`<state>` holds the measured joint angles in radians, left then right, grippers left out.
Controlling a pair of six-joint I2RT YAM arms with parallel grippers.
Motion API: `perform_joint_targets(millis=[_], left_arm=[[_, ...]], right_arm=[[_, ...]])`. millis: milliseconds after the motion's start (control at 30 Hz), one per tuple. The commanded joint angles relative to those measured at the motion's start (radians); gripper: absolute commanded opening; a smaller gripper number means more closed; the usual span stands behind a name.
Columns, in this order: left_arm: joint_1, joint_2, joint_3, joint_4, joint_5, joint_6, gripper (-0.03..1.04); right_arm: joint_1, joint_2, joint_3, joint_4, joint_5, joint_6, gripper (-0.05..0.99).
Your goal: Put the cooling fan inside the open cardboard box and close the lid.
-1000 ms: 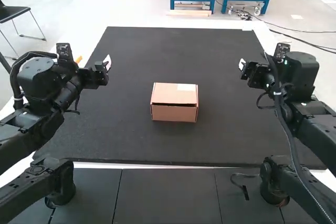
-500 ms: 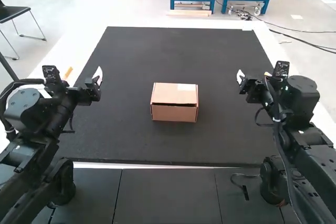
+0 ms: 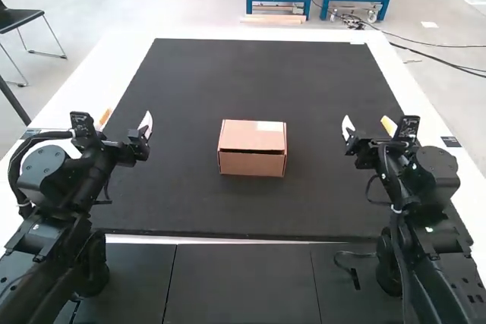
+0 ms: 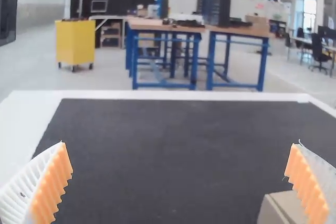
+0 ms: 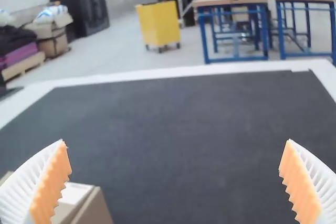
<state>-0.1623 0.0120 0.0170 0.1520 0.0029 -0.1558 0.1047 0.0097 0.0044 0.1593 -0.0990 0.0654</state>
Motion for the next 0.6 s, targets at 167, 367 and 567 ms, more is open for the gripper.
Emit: perform_joint_targets(millis=[167,367,567], left_arm=[[0.118,-0.014,-0.015,0.018,0.103,0.039,0.96],[0.179,-0.014,-0.015,-0.115,0.109,0.048,0.96],[0.224,-0.014,-0.015,-0.15,0.108,0.079,0.96]], right_arm=[[0.036,-0.008,-0.003,-0.07,0.064,-0.11,0.9],[0.044,-0.008,-0.003,-0.112,0.064,-0.05,0.91],[0.009,-0.007,-0.004,-0.156,0.059,-0.068,0.91]])
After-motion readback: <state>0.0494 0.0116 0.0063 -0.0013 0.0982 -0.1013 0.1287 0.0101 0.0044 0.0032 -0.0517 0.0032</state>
